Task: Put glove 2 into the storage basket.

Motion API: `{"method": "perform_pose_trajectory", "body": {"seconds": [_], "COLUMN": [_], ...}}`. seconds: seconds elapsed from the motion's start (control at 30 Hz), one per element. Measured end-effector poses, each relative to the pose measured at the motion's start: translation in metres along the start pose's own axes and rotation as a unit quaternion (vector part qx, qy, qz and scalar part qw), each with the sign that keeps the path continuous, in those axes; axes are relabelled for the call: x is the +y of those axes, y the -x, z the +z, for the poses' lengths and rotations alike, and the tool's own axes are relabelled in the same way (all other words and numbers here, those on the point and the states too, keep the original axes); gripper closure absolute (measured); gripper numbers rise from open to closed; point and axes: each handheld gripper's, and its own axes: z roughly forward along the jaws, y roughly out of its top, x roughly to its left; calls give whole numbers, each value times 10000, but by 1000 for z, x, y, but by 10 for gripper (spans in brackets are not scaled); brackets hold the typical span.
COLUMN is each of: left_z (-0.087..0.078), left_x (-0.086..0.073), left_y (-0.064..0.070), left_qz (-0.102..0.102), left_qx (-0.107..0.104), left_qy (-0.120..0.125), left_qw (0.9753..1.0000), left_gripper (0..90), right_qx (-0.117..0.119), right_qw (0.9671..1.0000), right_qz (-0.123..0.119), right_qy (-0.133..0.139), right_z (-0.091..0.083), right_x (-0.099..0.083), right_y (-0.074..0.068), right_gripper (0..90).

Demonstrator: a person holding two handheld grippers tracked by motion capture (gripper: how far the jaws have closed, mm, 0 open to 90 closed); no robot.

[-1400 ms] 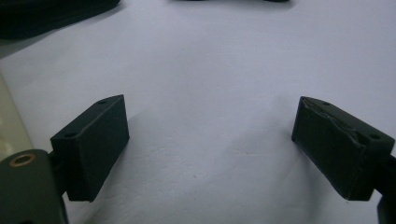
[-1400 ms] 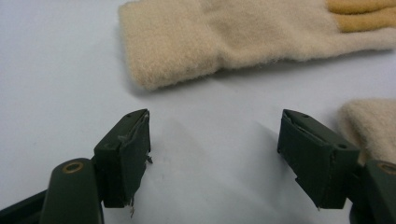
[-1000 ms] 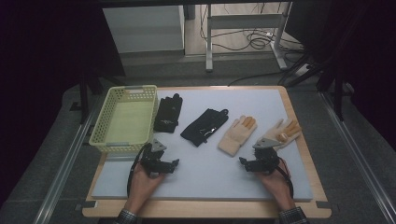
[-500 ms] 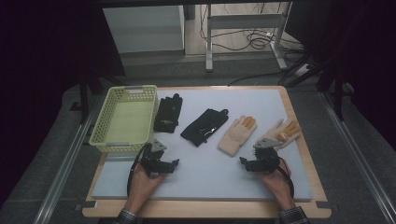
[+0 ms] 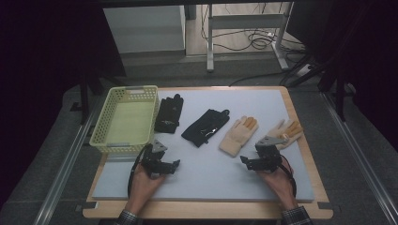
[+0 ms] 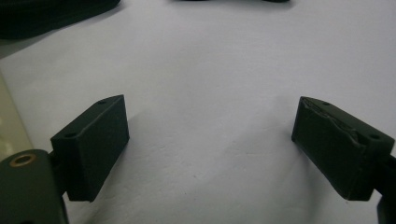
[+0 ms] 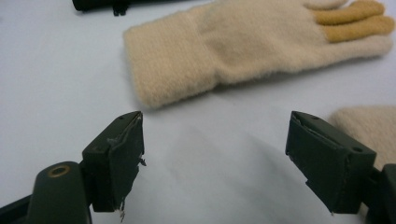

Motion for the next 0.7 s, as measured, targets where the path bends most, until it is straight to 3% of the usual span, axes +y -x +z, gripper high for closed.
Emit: {"method": "perform_pose_trajectory", "body": {"seconds": [0.4, 0.7], "left_z": [0, 0], "left_x": [0, 0], "left_y": [0, 0], "left_qz": [2, 1], "left_qx": [0, 1], "left_qy": [0, 1], "left_qw": [10000, 10000], "left_gripper": [110, 110], "right_qx": [58, 138], "right_qw": [9999, 9999], "right_qz": [-87, -91], "right_qy": [-32, -46], "right_z": [6, 28], "right_x": [22, 46], "right_y": [-6, -12], "right_gripper": [193, 201]}}
